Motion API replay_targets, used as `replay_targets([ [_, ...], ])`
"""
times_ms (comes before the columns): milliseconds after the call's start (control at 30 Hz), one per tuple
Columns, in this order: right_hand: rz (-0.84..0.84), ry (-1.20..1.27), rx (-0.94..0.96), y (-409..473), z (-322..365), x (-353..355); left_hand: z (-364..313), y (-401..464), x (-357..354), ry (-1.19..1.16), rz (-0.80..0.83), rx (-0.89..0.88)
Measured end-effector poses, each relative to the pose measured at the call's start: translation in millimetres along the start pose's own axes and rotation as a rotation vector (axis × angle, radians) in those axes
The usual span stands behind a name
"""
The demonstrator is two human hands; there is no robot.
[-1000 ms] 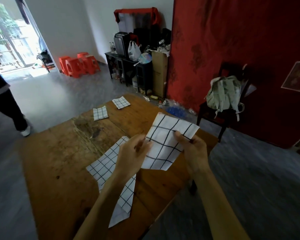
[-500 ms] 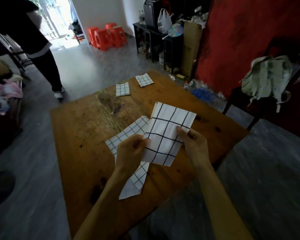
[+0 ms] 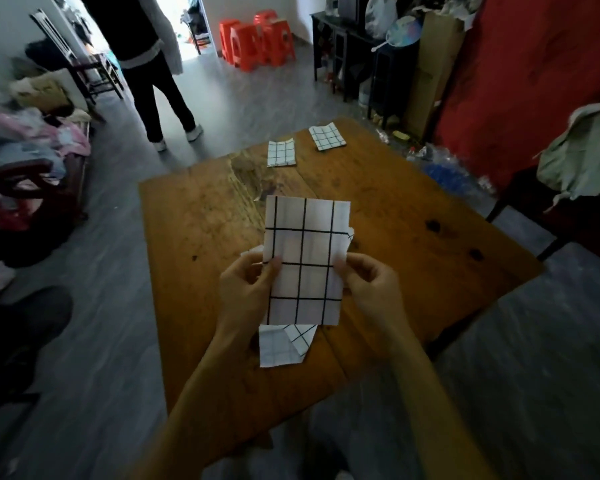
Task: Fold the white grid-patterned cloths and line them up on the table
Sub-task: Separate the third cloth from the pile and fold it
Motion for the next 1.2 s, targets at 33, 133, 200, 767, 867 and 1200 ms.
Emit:
replay_targets([
  [33,0.003,-0.019,0.01,-2,-1,-8,3,-3,8,-0.006,0.003,0.009],
  [133,0.061,-0.035,0.033,-7,3,-43,15,-16,41,-0.058,-0.008,0.045],
  [200,0.108,-0.078,0.059,-9,9,-72,23,-25,69,-0.081,-0.033,0.057],
  [767,0.53,-0.272,0.12,-63,-11,-470,96,-154,456,-0.078,-0.468,0.121],
  [867,0.572,-0.297,0.153,-62,-13,-522,103,-158,501,-0.066,-0.528,0.128],
  [1200,0.517,-0.164,0.123,26,-34,-616,150,-73,593,-0.019,-0.542,0.185],
])
Point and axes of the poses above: each hand's wrist, its own y-axis towards the middle knuckle, its own x-axis out of the back of the hand, z = x × y, the point moved 9 cm from there along y, towards the middle knuckle, and after that the axes turned 7 degrees about z, right-handed, at the moved point
